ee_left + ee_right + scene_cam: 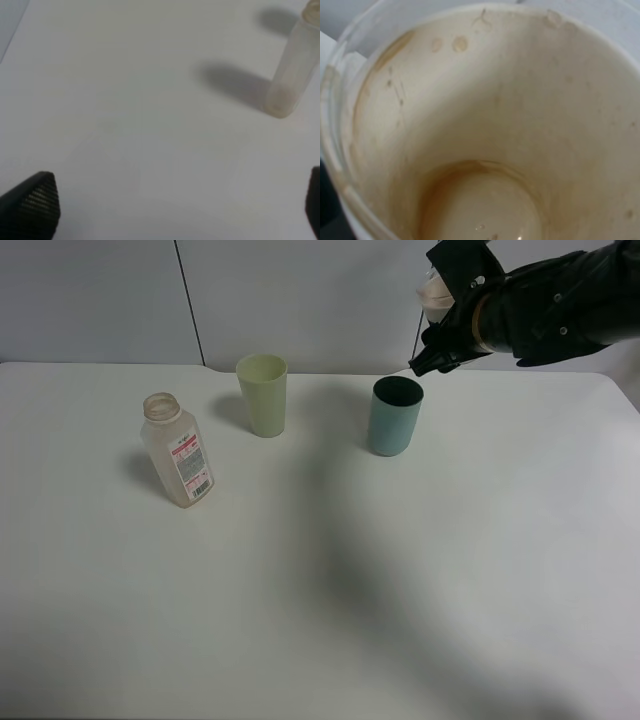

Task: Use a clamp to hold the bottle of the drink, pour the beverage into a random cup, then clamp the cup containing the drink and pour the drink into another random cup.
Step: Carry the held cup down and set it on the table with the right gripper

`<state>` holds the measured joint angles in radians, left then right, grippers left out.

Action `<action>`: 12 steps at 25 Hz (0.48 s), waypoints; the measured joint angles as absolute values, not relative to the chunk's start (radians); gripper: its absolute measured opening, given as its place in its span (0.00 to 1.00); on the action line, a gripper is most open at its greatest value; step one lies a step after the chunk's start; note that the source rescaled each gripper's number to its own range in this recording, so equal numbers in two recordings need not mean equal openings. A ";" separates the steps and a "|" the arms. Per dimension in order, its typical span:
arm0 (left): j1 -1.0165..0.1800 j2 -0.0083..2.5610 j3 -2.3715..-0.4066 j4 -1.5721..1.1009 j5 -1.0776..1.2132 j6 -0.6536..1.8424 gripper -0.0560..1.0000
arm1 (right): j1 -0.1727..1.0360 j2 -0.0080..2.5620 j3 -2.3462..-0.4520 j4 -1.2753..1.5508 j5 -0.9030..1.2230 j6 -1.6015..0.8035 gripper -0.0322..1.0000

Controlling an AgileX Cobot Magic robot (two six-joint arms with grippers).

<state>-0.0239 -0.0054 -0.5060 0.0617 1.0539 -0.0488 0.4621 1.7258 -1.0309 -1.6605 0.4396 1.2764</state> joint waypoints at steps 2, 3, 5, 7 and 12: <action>-0.024 -0.005 -0.506 0.062 1.054 -0.049 1.00 | 0.462 1.688 -1.031 -1.572 0.353 1.282 0.04; -0.024 -0.005 -0.506 0.062 1.054 -0.049 1.00 | 0.462 1.671 -1.031 -1.536 0.321 1.284 0.04; -0.024 -0.005 -0.506 0.062 1.054 -0.049 1.00 | 0.467 1.635 -1.031 -1.479 0.250 1.285 0.04; -0.024 -0.005 -0.506 0.062 1.054 -0.049 1.00 | 0.473 1.620 -1.031 -1.458 0.210 1.282 0.04; -0.024 -0.005 -0.506 0.062 1.054 -0.049 1.00 | 0.518 1.552 -1.031 -1.243 -0.045 1.115 0.04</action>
